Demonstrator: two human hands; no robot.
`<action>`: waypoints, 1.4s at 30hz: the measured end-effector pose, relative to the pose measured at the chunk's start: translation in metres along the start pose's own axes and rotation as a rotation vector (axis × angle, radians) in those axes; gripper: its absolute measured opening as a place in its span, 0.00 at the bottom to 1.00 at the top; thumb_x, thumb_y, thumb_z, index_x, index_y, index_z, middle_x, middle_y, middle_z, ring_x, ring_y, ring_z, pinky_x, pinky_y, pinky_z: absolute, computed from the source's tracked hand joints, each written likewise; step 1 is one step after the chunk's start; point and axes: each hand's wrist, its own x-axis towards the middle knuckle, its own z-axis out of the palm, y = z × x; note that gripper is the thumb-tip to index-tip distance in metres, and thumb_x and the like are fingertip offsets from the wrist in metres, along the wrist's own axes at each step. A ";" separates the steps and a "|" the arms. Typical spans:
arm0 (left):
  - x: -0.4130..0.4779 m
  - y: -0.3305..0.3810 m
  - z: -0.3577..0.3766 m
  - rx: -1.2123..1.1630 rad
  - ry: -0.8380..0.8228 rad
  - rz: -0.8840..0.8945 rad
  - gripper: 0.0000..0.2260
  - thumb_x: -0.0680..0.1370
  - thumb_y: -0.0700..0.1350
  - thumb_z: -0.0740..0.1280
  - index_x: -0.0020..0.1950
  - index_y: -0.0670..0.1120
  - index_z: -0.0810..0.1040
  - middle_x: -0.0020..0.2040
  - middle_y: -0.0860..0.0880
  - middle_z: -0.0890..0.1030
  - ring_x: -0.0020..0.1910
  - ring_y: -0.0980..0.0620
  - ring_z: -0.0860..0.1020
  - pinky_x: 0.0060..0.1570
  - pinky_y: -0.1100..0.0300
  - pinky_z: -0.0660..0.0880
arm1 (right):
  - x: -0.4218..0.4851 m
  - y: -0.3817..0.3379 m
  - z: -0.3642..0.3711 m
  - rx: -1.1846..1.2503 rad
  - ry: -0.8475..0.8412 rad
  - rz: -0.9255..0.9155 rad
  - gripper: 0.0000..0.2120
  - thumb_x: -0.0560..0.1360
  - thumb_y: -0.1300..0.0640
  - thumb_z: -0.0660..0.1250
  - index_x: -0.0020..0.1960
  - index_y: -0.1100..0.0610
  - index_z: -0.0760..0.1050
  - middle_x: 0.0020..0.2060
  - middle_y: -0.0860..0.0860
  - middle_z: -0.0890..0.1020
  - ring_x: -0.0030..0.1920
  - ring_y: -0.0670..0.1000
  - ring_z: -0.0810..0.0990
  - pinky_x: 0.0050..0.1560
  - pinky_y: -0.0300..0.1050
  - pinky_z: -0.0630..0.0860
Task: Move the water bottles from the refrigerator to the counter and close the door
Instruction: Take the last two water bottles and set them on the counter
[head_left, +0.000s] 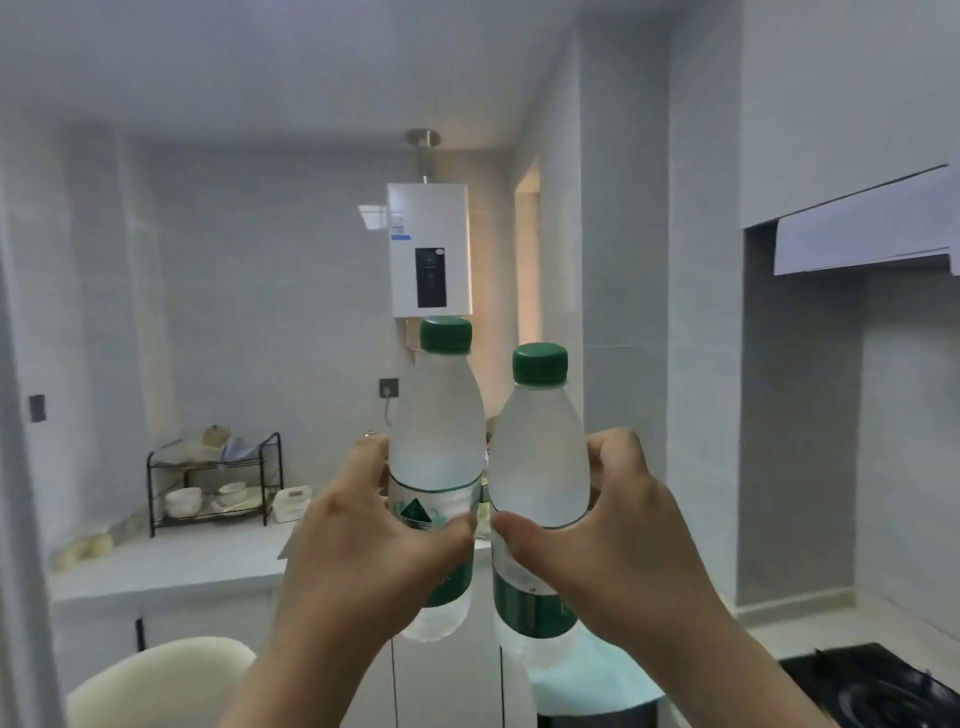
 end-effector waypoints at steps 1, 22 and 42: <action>0.006 -0.007 0.016 -0.014 -0.016 0.003 0.24 0.55 0.62 0.73 0.48 0.58 0.74 0.42 0.66 0.80 0.38 0.61 0.80 0.39 0.49 0.80 | 0.006 0.014 -0.002 -0.033 0.010 0.022 0.31 0.58 0.36 0.76 0.51 0.43 0.62 0.42 0.39 0.76 0.42 0.39 0.77 0.34 0.29 0.73; 0.138 -0.261 0.384 -0.128 -0.379 -0.300 0.21 0.62 0.57 0.76 0.47 0.66 0.68 0.43 0.64 0.79 0.43 0.62 0.78 0.39 0.57 0.78 | 0.171 0.400 0.112 -0.246 -0.036 0.572 0.30 0.61 0.40 0.77 0.52 0.46 0.63 0.45 0.42 0.75 0.47 0.49 0.77 0.42 0.46 0.77; 0.089 -0.430 0.631 -0.022 -0.359 -0.694 0.19 0.66 0.48 0.75 0.51 0.57 0.70 0.46 0.59 0.79 0.43 0.60 0.78 0.28 0.72 0.69 | 0.185 0.714 0.211 -0.099 -0.201 0.789 0.27 0.63 0.48 0.79 0.52 0.50 0.64 0.45 0.46 0.77 0.43 0.47 0.77 0.29 0.34 0.69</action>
